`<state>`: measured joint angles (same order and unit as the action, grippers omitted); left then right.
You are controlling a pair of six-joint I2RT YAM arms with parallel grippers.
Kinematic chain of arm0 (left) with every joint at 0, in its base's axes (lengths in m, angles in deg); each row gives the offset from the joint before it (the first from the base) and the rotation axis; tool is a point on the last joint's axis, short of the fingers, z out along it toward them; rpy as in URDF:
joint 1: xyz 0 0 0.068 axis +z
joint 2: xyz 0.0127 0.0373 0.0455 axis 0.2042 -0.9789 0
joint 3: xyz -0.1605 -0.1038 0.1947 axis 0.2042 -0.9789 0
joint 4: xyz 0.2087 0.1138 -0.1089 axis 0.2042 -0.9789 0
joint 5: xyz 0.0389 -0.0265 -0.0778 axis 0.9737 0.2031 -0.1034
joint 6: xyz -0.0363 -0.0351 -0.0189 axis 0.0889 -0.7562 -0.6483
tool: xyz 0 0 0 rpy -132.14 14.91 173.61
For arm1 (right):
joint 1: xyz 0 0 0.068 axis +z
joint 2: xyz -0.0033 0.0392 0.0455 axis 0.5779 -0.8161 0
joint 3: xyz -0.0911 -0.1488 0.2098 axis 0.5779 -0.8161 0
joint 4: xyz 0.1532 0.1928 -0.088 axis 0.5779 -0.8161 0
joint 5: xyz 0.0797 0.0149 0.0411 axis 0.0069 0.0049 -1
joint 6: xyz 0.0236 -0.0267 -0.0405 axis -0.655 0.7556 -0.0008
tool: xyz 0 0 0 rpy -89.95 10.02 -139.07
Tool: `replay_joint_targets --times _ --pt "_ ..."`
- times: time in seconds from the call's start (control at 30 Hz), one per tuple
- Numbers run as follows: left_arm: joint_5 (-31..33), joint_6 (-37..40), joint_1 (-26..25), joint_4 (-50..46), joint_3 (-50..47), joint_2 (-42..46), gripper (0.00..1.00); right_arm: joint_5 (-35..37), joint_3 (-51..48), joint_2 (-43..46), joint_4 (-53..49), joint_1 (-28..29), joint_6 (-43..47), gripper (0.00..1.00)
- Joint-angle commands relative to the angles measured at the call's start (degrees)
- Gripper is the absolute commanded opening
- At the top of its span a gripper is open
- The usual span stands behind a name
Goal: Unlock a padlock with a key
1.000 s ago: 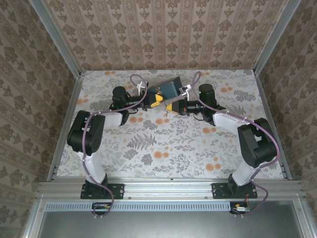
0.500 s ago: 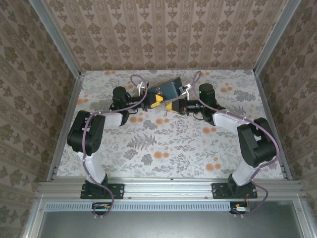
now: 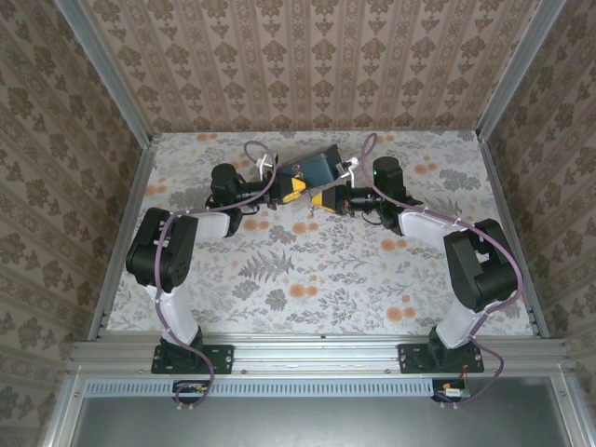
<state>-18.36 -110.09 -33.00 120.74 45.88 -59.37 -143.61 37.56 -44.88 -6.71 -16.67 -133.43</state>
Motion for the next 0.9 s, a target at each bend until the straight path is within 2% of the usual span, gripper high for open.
replay_joint_targets --times 0.0,0.37,0.87 --pt "-1.7 1.47 0.16 5.81 0.0 2.08 0.0 -0.43 1.58 -0.05 2.82 -0.09 -0.64 0.0" --pt "-1.75 1.07 0.24 6.17 0.82 1.68 0.0 -0.36 1.27 0.47 -0.17 0.02 1.36 0.0" --pt "-2.22 1.92 -0.88 5.47 -0.16 2.3 0.0 -0.79 2.26 -0.79 6.27 0.34 -3.1 0.0"
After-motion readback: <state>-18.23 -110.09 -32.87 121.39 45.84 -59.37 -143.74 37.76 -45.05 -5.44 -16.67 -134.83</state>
